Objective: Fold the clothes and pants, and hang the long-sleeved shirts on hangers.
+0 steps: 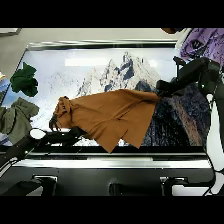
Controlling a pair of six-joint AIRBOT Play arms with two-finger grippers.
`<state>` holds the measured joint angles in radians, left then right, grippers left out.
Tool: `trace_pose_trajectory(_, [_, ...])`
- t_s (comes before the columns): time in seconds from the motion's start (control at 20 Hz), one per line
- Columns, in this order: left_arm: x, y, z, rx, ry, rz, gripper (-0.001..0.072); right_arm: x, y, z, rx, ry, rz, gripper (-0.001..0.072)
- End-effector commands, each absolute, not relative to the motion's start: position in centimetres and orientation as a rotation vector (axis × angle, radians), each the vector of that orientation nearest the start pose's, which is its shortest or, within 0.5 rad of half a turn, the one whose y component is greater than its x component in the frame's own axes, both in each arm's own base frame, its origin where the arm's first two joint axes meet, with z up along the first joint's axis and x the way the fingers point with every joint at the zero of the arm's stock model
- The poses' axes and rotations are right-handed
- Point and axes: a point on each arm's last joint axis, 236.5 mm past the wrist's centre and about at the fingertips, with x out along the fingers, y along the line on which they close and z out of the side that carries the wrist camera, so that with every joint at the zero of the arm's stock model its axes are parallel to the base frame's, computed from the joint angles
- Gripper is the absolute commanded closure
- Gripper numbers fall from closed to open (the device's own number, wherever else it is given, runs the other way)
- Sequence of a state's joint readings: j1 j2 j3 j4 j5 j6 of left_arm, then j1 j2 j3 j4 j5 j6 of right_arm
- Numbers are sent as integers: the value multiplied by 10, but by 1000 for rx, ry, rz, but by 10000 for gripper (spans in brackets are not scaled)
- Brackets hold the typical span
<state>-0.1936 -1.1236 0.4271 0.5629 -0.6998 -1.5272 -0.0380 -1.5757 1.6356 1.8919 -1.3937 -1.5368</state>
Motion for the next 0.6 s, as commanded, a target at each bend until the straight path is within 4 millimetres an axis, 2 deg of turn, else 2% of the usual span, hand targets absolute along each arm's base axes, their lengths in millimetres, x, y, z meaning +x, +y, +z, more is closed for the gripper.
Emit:
trace_pose_trajectory(0.0, [264, -191, -119, -891, 1371, -134, 102, 441, 58, 48, 310, 1356, 183, 682])
trace_pose_trajectory(0.1, [274, -192, -121, -884, 1358, -126, 104, 439, 58, 50, 307, 1359, 185, 682])
trace_pose_trajectory(0.15, [281, -193, -121, -885, 1349, -124, 150, 438, 58, 51, 307, 1360, 187, 682])
trace_pose_trajectory(0.25, [295, -197, -115, -872, 1327, -148, 680, 437, 58, 55, 306, 1353, 188, 682])
trace_pose_trajectory(0.3, [304, -200, -105, -846, 1302, -191, 689, 437, 59, 60, 306, 1339, 189, 682])
trace_pose_trajectory(0.4, [328, -209, -73, -819, 1243, -285, 691, 443, 58, 76, 303, 1273, 189, 683])
trace_pose_trajectory(0.5, [359, -211, -22, -779, 1153, -392, 692, 456, 56, 109, 284, 1135, 192, 684])
trace_pose_trajectory(0.55, [377, -204, 12, -726, 1091, -435, 692, 463, 54, 137, 277, 1037, 189, 684])
